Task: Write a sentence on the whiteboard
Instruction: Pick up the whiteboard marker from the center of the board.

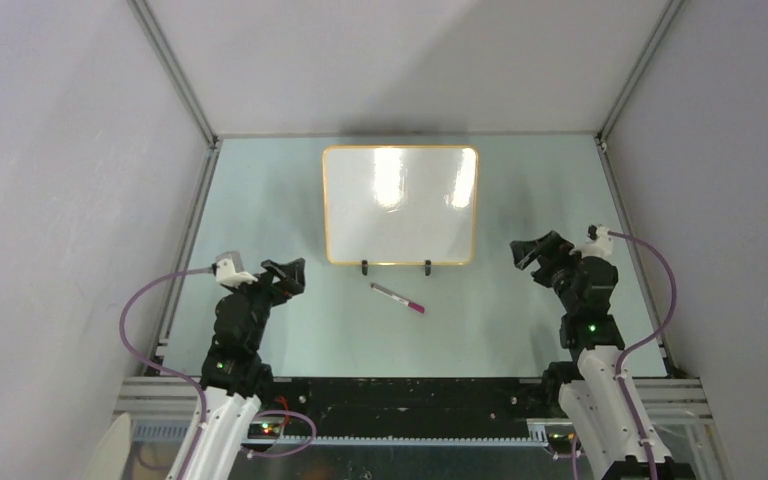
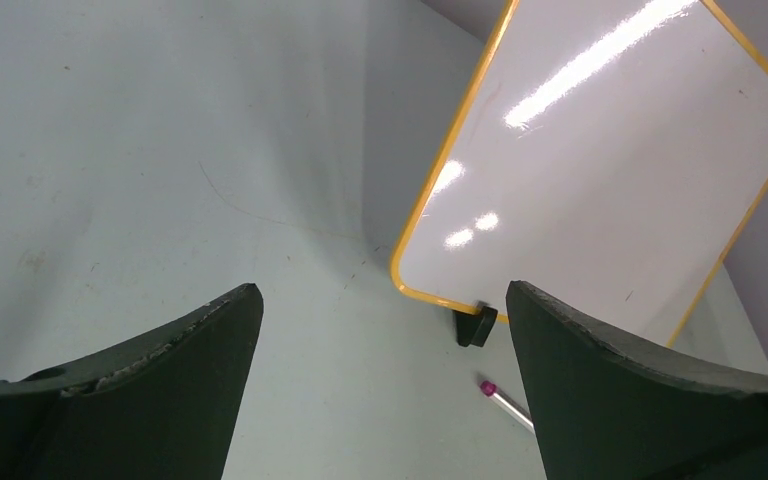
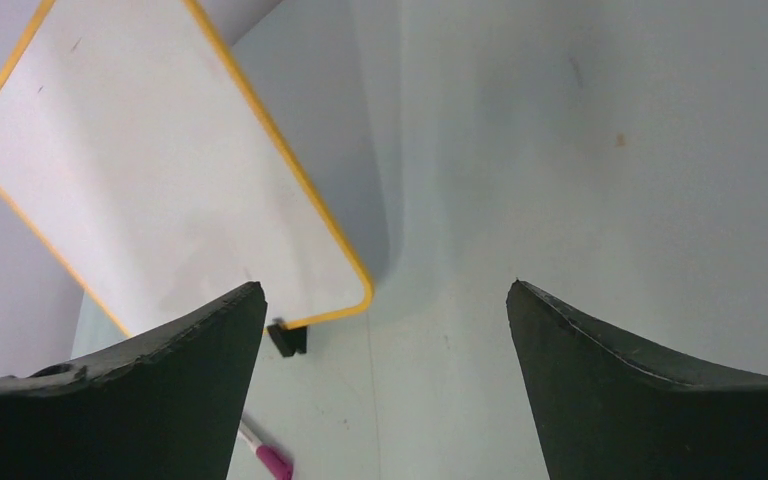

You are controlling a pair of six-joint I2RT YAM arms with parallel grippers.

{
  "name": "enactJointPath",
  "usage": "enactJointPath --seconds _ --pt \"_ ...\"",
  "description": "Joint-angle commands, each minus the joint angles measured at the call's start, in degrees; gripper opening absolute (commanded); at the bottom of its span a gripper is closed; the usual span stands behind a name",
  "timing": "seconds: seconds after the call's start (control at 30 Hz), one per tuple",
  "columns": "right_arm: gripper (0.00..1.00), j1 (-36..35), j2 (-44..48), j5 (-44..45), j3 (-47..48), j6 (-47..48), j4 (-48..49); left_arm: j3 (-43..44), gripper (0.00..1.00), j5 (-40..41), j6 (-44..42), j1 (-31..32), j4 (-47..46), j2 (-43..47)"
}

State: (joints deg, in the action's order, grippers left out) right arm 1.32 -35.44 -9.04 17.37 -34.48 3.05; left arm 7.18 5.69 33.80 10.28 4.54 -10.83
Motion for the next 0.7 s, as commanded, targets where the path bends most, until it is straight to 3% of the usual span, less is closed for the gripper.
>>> enactJointPath --seconds 0.0,0.23,0.3,0.43,0.53,0.67 --pt "0.97 -3.1 1.0 -8.4 0.3 4.7 5.6 -0.5 0.99 -1.4 -1.8 0.3 -2.6 0.0" --pt "0.97 -22.6 -3.0 -7.2 4.6 18.6 6.8 -0.4 0.99 -2.7 -2.2 0.3 -3.7 -0.9" --pt "0.98 -33.7 -6.4 -4.3 6.4 23.6 6.6 -0.5 0.99 -3.0 -2.3 0.3 -4.1 -1.0" --pt "0.95 -48.3 -17.7 7.6 12.0 31.6 4.3 -0.5 0.99 -3.3 -2.3 0.3 -4.2 -1.2" --pt "0.87 -51.2 -27.2 7.4 16.9 32.2 2.5 -0.5 0.99 -3.4 -2.4 0.3 -4.1 -1.2" --pt "0.85 -52.8 -35.5 4.4 22.0 31.0 0.6 -0.5 0.99 -3.6 -2.5 0.3 -4.0 -1.0"
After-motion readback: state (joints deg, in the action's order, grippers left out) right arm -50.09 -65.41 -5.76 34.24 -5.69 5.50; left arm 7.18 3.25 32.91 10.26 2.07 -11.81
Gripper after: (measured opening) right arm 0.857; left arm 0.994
